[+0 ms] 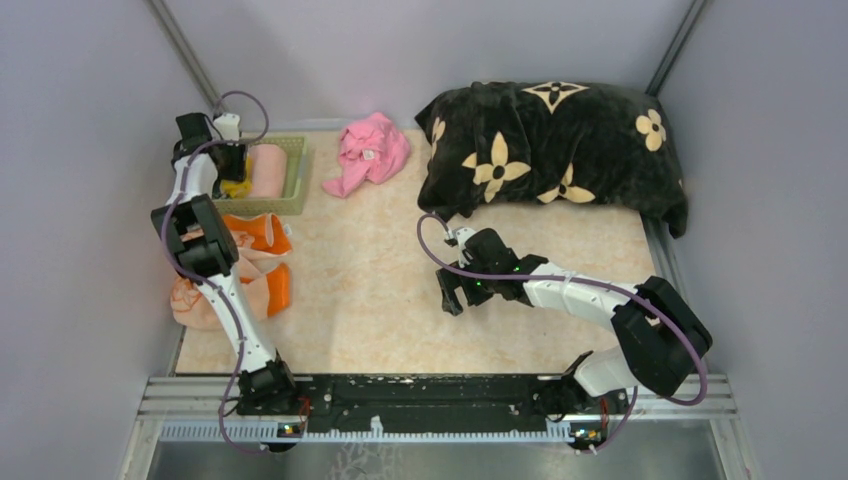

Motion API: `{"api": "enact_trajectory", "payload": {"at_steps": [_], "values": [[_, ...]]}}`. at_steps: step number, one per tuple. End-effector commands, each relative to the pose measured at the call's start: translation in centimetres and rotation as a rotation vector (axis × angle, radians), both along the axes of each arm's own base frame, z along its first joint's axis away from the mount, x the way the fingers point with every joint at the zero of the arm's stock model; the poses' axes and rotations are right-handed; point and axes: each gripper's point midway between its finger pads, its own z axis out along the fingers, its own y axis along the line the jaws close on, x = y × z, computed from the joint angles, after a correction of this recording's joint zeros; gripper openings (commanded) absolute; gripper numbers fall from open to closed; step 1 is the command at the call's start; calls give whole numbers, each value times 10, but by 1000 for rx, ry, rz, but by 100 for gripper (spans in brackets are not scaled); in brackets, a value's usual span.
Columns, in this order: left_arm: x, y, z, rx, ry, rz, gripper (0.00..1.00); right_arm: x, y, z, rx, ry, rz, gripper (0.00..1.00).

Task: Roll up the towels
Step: Place the towel in the bin, then move the towel to the corner of the board.

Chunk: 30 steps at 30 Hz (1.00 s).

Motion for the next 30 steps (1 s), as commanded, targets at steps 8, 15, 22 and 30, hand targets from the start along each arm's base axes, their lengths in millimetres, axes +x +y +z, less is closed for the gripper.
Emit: {"api": "enact_trajectory", "payload": {"at_steps": [8,15,22,30], "values": [[11,6,44,-20,-112,70,75,19,14,32,72,-85,15,89],[12,7,73,-56,-176,118,85,17,14,37,83,-95,17,88],[5,5,97,-136,-222,184,88,18,15,42,93,-102,17,88],[-53,-33,139,-310,-282,303,88,21,15,59,127,-146,-1,89]]}}
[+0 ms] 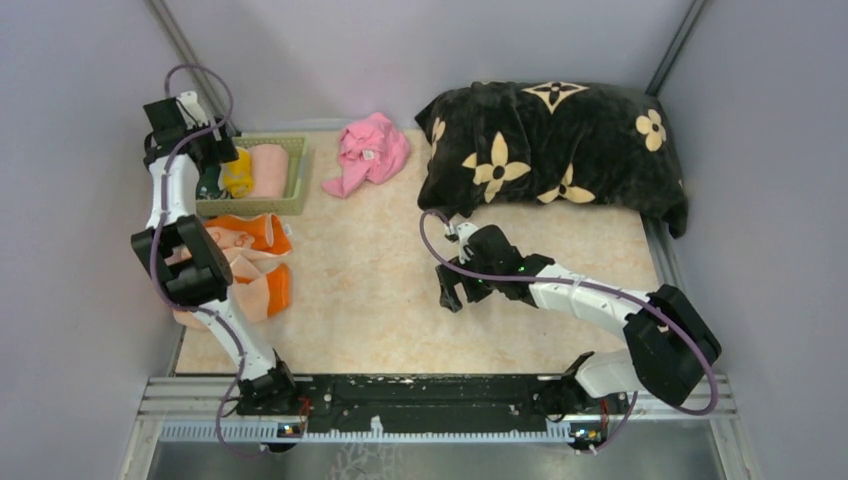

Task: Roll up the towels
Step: Move the towel to the corner of the board.

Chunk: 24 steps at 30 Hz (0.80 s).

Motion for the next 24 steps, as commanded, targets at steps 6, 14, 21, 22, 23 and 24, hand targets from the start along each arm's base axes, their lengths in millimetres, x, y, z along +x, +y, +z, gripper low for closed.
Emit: {"api": "enact_trajectory", "payload": {"at_steps": [6,14,21,22,23,24], "values": [[-113,-67,18,-211,-30,139,87,18,5,54,111,-148,-39,90],[-207,-114,-59,-305,169,199,86,16,-2,68,152,-187,-78,92],[-251,-135,-141,-397,335,247,85,11,-7,77,176,-204,-96,92],[-252,-142,-147,-431,357,234,83,10,-8,79,181,-207,-95,92],[-252,-147,-151,-460,377,225,81,9,-8,79,184,-207,-96,92],[-253,-154,-156,-480,399,212,79,8,-9,79,186,-208,-97,92]]}}
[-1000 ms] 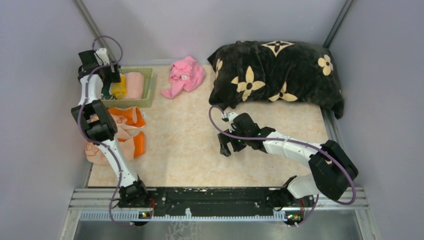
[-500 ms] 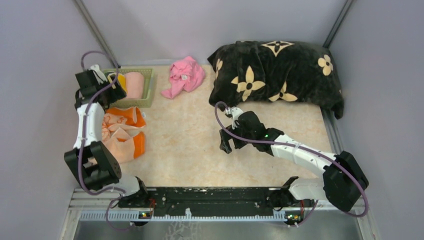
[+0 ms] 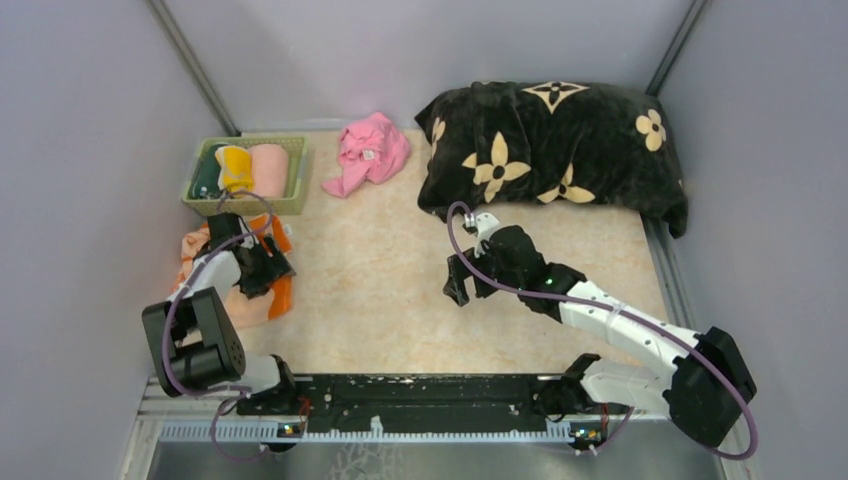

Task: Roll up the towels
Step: Move the towel to the corner of the board.

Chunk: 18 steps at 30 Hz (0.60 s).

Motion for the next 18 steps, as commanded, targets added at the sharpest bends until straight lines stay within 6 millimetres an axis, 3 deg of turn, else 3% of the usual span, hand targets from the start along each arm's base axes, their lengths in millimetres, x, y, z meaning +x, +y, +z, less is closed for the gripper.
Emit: {"api": "enact_trajectory", "payload": {"at_steps": [1,5,9,13,15,17,18], "values": [[8,-24,-13,-111,10,-16,76,6,-1,22,61,-59,-28,92],[1,-73,-26,-196,45,-105,65,6,-4,26,65,-70,-44,92],[-8,-156,-32,-394,51,-214,45,8,-11,31,66,-83,-86,91],[-12,-260,-17,-525,42,-402,42,12,-25,38,54,-115,-162,91],[-9,-318,-1,-572,28,-523,44,15,-36,45,49,-140,-219,91],[5,-384,33,-648,-42,-656,46,18,-48,53,50,-169,-291,91],[7,-413,39,-673,-47,-717,47,20,-57,58,49,-190,-335,91]]}}
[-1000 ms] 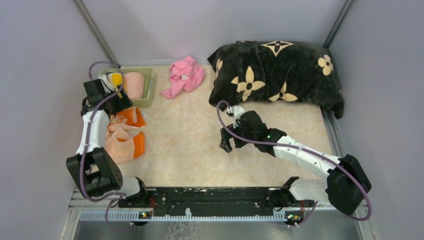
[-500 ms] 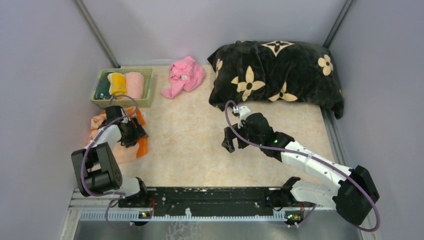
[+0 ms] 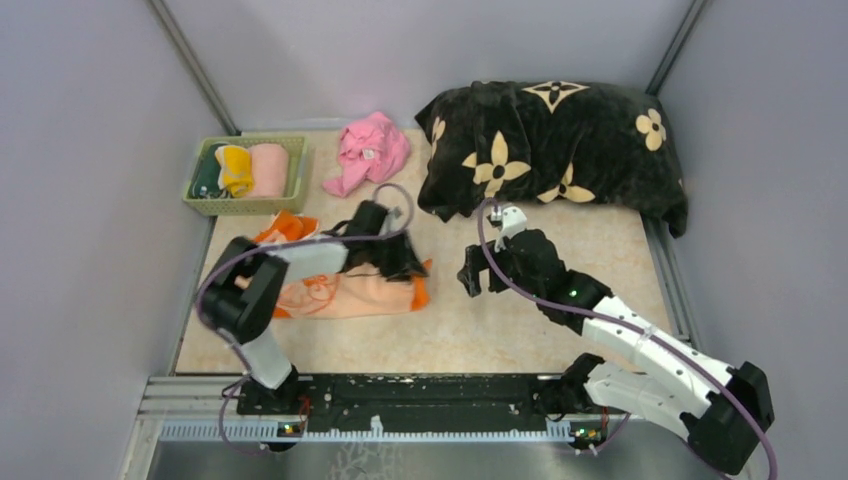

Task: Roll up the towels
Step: Move the towel to the corner of the board.

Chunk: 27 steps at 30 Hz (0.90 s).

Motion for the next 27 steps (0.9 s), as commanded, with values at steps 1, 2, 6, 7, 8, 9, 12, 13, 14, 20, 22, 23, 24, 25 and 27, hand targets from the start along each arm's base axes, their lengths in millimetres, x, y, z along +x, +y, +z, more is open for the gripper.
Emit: {"api": "enact_trajectory", "payload": {"at_steps": [1,2,6,7,8,9,12,13,14,20,22,23,24,25,27], "values": [[13,-132,61,-244,-74,-201,47,14,-36,27,17,-97,-213,91],[16,-159,75,-275,-105,-257,48,15,-43,33,22,-114,-247,91],[26,-218,116,-358,-193,-378,52,12,-66,60,47,-188,-333,91],[30,-220,124,-371,-218,-381,53,11,-70,65,51,-203,-341,91],[34,-218,130,-368,-247,-376,53,10,-72,69,51,-212,-342,92],[38,-214,134,-350,-279,-371,54,9,-74,71,48,-215,-340,93],[47,-183,134,-239,-334,-323,58,7,-69,66,26,-188,-306,95],[49,-168,132,-208,-339,-298,59,6,-64,63,23,-175,-280,96],[51,-152,127,-176,-339,-273,59,5,-59,60,22,-162,-255,96],[49,-44,109,38,-345,-138,63,5,-24,37,-8,-80,-90,99],[51,-5,105,106,-343,-89,63,8,-18,24,-41,-41,-73,99],[51,13,105,139,-349,-69,64,10,-14,18,-57,-25,-62,98],[50,31,102,182,-351,-51,65,11,-11,11,-73,-10,-49,98],[50,49,101,226,-353,-31,66,14,-8,5,-87,6,-36,98],[47,83,98,325,-348,7,67,18,1,-6,-108,33,2,97]]}}
